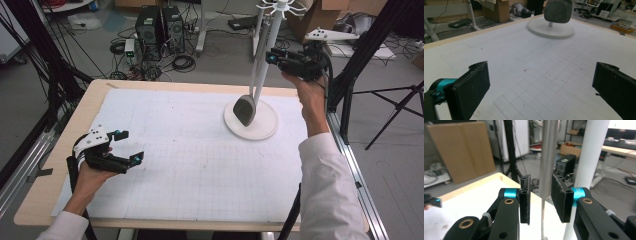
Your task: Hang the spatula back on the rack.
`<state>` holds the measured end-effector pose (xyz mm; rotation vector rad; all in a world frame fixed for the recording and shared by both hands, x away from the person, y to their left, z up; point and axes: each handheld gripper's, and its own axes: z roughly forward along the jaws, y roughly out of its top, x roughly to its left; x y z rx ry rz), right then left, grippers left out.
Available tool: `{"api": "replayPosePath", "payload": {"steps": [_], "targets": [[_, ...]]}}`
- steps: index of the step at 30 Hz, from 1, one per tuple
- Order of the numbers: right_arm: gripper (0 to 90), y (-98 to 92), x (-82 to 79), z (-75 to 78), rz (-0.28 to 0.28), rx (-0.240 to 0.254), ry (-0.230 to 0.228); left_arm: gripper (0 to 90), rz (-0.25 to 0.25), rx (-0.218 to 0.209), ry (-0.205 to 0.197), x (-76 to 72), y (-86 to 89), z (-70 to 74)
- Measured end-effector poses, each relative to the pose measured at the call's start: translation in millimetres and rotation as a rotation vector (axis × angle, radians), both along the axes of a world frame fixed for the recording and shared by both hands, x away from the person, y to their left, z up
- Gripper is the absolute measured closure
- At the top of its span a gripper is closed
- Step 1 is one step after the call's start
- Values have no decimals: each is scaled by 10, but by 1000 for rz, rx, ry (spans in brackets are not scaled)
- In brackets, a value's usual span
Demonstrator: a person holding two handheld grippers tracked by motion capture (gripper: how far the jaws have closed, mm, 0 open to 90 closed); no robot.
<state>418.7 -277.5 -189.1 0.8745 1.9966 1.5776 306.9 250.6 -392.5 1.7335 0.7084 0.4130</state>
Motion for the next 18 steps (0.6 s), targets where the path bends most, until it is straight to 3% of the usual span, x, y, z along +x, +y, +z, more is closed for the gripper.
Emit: {"api": "replayPosePath", "payload": {"steps": [12,18], "targets": [[545,-146,-417,-442,86,7,-27,17,-19,3,5,-3,-17,-7],[420,-156,-599,-688,105,2,-18,17,-25,-14,-3,-10,2,-1]]}}
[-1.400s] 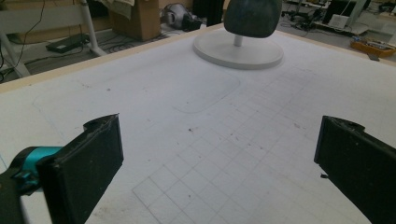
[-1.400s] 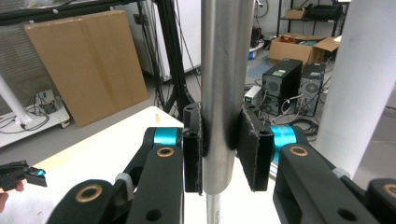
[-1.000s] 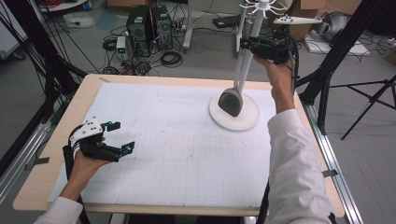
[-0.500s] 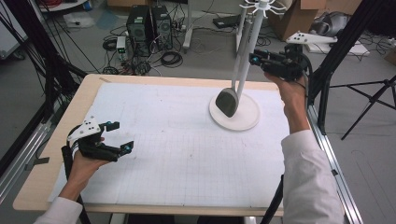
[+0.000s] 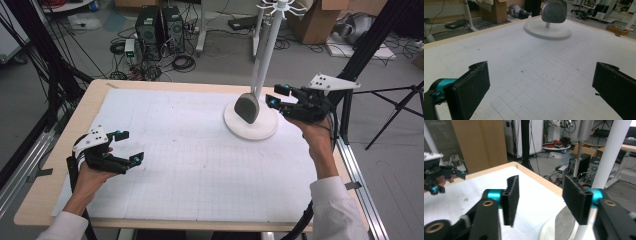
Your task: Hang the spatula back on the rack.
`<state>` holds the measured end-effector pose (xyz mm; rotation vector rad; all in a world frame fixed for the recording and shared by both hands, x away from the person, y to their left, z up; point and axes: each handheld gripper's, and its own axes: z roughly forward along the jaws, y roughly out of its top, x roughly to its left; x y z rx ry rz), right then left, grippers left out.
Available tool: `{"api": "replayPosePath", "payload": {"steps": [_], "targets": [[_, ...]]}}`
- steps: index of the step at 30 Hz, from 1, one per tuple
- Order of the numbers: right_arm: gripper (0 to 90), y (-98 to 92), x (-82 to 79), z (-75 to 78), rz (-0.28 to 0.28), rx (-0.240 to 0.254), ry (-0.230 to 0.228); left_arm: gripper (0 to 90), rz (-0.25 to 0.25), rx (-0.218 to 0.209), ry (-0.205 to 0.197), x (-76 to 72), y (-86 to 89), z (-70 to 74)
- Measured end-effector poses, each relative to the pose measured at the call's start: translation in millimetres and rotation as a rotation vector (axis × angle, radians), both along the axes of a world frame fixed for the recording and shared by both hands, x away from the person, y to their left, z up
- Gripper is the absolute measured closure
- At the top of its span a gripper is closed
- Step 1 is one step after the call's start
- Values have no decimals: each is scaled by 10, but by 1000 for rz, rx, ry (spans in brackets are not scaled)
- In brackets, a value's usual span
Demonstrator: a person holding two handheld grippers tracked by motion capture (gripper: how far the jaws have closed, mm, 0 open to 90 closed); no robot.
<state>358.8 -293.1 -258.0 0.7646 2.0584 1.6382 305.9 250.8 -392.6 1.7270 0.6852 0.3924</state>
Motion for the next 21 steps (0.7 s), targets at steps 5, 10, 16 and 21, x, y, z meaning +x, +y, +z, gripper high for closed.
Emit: {"api": "replayPosePath", "payload": {"steps": [5,10,16,21], "targets": [[290,2,-126,-254,6,6,27,17,3,-4,3,-1,18,-2],[109,20,-215,-511,24,-22,60,17,0,1,5,0,31,-17],[2,53,-327,-787,34,5,20,17,3,1,3,-8,57,-33],[2,40,-428,-931,39,10,-7,17,-7,6,-1,-30,62,-47]]}}
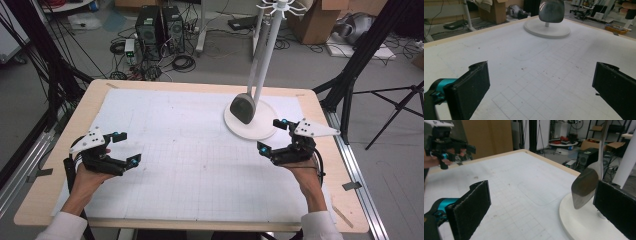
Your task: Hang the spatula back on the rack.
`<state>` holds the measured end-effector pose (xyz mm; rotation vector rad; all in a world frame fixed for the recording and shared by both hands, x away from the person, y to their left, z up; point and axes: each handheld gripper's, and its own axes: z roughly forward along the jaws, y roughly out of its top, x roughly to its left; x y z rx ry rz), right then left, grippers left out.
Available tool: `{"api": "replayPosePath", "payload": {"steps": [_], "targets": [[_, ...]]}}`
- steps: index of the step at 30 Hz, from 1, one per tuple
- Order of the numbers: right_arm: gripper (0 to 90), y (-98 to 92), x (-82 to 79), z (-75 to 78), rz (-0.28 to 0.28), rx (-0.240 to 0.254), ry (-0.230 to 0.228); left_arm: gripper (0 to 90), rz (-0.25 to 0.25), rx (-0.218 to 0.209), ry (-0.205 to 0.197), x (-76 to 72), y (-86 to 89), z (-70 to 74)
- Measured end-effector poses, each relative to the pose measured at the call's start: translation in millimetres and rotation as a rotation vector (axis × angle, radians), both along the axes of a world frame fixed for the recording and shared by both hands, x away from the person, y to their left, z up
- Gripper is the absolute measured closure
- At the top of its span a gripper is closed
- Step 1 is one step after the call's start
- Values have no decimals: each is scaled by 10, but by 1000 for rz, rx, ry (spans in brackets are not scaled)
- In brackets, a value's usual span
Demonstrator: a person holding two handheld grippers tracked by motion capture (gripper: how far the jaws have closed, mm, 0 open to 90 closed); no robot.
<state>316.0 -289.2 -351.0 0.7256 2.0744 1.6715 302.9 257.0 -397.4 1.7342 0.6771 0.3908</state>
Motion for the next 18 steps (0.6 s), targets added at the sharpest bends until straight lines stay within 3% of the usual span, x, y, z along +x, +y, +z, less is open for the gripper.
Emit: {"api": "replayPosePath", "payload": {"steps": [8,10,18], "targets": [[2,-116,-141,-265,-19,22,5,17,4,0,-7,-55,6,-17],[2,-137,-145,-312,-27,3,15,17,5,4,-8,-72,6,-29],[2,-183,-152,-407,-42,8,32,17,11,3,-5,-90,22,-35]]}}
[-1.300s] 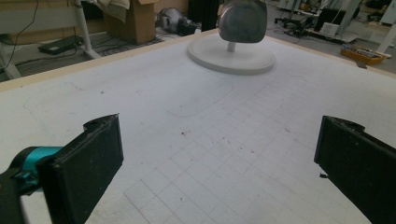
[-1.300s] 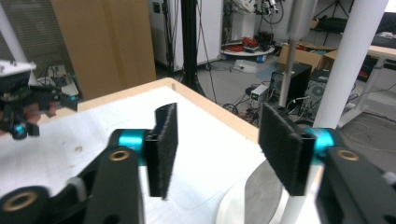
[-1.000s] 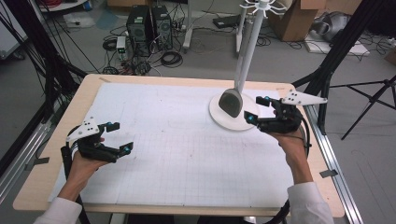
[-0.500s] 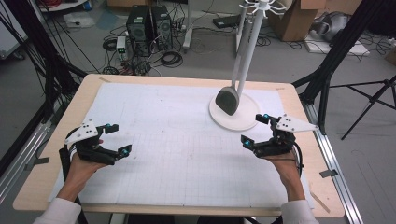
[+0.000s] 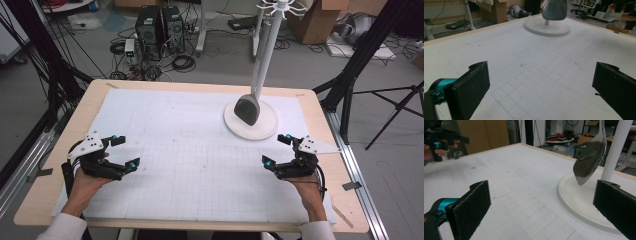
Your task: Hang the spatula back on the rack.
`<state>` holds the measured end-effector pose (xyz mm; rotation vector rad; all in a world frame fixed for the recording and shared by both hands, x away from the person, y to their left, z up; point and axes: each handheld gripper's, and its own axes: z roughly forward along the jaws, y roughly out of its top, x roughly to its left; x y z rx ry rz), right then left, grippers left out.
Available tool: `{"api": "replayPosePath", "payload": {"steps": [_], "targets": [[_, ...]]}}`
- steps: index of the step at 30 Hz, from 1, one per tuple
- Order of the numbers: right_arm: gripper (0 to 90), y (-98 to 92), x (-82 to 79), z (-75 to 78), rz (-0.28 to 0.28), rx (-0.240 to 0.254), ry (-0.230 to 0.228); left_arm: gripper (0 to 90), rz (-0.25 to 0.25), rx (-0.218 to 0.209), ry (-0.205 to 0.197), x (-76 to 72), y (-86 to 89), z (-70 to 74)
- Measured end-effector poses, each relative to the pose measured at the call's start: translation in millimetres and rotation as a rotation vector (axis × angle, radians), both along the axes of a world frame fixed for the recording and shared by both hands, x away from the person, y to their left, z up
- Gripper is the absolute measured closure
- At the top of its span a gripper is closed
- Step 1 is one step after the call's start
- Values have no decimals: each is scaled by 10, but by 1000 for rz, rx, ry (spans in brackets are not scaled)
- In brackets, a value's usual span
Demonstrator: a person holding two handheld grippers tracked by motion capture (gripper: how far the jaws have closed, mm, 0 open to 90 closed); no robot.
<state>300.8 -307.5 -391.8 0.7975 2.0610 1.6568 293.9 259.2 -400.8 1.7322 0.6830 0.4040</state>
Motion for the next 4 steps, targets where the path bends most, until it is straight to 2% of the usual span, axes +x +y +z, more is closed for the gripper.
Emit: {"api": "replayPosePath", "payload": {"steps": [4], "targets": [[2,27,5,-8,7,2,8,17,4,-1,-1,-6,12,0]]}}
